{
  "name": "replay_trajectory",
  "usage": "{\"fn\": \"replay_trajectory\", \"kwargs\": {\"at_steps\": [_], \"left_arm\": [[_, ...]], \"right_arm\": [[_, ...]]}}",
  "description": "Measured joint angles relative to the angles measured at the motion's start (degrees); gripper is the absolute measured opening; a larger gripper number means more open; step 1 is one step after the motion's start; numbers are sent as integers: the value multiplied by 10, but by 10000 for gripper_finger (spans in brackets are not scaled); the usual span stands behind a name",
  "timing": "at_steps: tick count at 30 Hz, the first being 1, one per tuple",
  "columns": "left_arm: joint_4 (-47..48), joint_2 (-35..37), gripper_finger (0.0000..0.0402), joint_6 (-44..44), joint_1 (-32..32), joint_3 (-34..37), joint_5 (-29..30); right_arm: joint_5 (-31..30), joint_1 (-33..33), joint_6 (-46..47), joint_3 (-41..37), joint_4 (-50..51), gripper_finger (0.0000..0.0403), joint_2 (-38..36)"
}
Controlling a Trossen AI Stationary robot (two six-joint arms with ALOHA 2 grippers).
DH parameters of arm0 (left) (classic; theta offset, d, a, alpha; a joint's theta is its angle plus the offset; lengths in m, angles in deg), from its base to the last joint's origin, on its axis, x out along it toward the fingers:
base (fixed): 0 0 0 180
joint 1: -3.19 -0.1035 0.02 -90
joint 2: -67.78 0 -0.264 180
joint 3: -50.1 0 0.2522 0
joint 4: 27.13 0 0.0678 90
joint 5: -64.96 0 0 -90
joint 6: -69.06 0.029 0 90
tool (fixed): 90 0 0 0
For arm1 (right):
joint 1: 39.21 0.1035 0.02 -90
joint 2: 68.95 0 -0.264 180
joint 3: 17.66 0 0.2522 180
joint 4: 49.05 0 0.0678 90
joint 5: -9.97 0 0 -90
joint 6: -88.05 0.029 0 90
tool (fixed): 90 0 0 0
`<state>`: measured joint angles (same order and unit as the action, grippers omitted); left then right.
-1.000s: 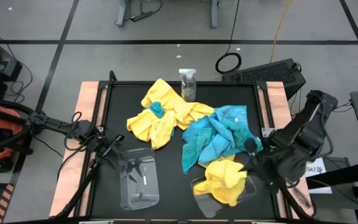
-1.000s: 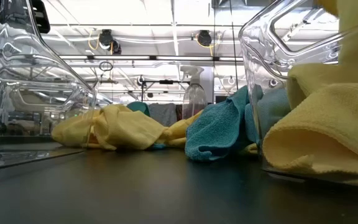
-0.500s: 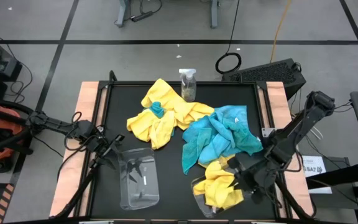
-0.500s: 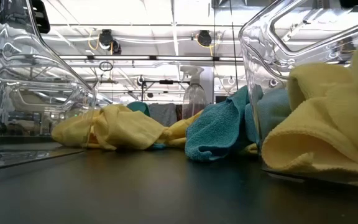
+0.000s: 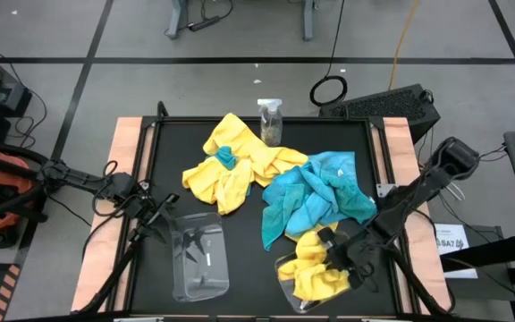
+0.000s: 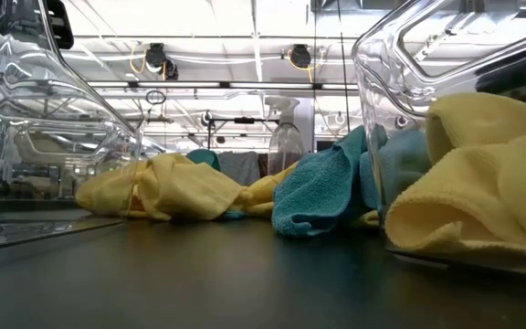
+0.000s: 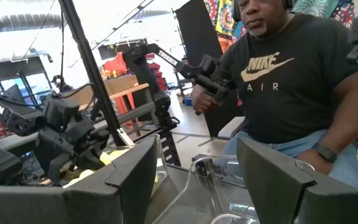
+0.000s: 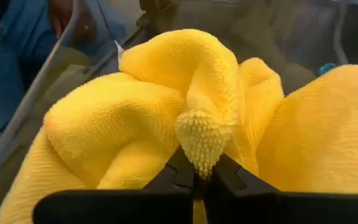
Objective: Sort microfiber towel by color & place in baskets
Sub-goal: Put the yellow microfiber towel into the right transparent bin, then put the blue microfiber towel into the left transparent bin
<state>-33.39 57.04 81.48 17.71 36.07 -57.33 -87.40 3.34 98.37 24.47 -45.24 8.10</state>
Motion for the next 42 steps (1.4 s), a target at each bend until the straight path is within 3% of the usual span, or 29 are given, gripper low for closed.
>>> {"fn": "replay_trajectory", "kwargs": {"at_steps": [13, 22, 29, 37, 42], "left_arm": [[0, 0, 228, 0, 0, 0, 0], [0, 0, 228, 0, 0, 0, 0], [-7, 0, 228, 28, 0, 0, 22], [13, 0, 228, 15, 0, 0, 13], [-24, 0, 228, -2, 0, 0, 31]], "right_arm": [[0, -2, -5, 13, 5, 21, 28], [-1, -2, 6, 13, 9, 132, 24], [4, -2, 27, 28, 25, 214, -22], [3, -1, 26, 58, 24, 237, -91], [3, -1, 61, 59, 26, 237, -120]]}}
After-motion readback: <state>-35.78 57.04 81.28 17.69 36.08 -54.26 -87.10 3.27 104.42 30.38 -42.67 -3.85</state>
